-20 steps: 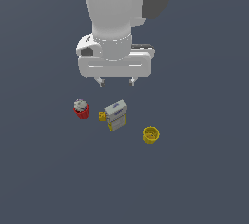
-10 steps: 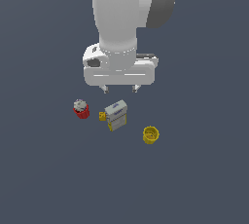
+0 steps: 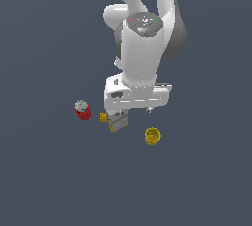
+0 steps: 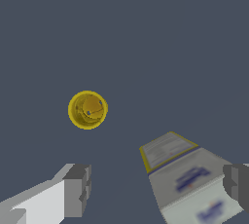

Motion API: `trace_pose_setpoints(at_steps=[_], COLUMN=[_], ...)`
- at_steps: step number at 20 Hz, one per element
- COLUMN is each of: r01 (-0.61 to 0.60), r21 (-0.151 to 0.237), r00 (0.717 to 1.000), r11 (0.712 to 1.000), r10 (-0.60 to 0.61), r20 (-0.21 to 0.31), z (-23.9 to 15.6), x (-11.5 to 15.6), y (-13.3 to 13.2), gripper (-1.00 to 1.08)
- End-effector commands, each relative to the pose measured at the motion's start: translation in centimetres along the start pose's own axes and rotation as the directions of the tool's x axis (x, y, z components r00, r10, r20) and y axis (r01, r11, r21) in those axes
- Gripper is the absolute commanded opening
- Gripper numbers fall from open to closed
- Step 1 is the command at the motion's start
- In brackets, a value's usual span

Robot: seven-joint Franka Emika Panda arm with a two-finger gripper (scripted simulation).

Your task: Pick up a designated object from a clutter of objects.

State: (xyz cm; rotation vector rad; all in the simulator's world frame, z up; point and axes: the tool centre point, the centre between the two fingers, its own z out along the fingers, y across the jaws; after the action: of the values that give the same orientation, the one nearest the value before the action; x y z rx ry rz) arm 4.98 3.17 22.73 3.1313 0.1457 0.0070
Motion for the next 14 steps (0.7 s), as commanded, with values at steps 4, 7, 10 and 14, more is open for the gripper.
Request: trace_pose_setpoints(at_steps=[4,7,10,14], r01=[0.062,0.089,0.110,0.129], r21=[-0.003,-0.001,0.002,0.005], r00=[0.998,0.996,0.994,0.992], r11=[0.998,0.996,0.994,0.992], r10=[-0.062,-0.089,-0.110,-0.129], r20=[0.002,0.003,0.003,0.003], z=[5.6,8.1,10.1,12.0], x=[1.7,2.2,2.5,2.7], y=[-3.6,-5.3,-6.7,-8.0], gripper=[1.00,1.00,1.00,1.00])
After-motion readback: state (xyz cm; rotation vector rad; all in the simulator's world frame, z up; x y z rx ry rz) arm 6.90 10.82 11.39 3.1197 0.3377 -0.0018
